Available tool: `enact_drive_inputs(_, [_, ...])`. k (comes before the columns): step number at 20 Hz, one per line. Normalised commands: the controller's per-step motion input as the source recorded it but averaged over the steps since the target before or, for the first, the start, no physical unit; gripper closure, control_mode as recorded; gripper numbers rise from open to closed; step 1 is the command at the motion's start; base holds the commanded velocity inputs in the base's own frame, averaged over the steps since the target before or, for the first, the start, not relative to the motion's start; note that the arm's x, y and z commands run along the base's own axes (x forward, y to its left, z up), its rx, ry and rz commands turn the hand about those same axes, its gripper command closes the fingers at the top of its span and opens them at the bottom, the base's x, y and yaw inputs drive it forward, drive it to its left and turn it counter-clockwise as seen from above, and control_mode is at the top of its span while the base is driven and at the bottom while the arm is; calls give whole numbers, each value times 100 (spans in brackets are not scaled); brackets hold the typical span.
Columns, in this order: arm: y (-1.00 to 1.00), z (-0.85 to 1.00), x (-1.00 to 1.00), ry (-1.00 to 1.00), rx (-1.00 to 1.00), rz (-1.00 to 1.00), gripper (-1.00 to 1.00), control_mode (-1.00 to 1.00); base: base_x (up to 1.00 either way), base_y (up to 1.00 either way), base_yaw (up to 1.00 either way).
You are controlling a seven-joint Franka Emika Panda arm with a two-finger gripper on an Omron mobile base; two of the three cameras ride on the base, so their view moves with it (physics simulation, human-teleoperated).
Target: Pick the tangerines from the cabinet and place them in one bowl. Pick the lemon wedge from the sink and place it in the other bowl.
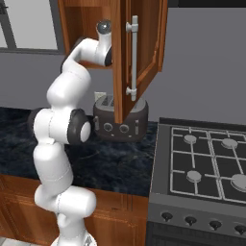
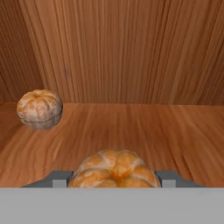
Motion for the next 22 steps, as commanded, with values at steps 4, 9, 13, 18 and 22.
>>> enact_drive_inputs(4, [0,6,-50,0,0,-2,100,-100,0,0,0])
enact_drive_inputs(9, [0,0,-58,-3,0,-1,100,-100,0,0,0])
enact_drive_inputs(13, [0,0,-61,-7,0,0,100,-100,0,0,0])
enact_drive_inputs(18, [0,0,-69,-4,0,0,100,-100,0,0,0])
enact_drive_inputs(22, [1,6,-66,0,0,-2,100,-100,0,0,0])
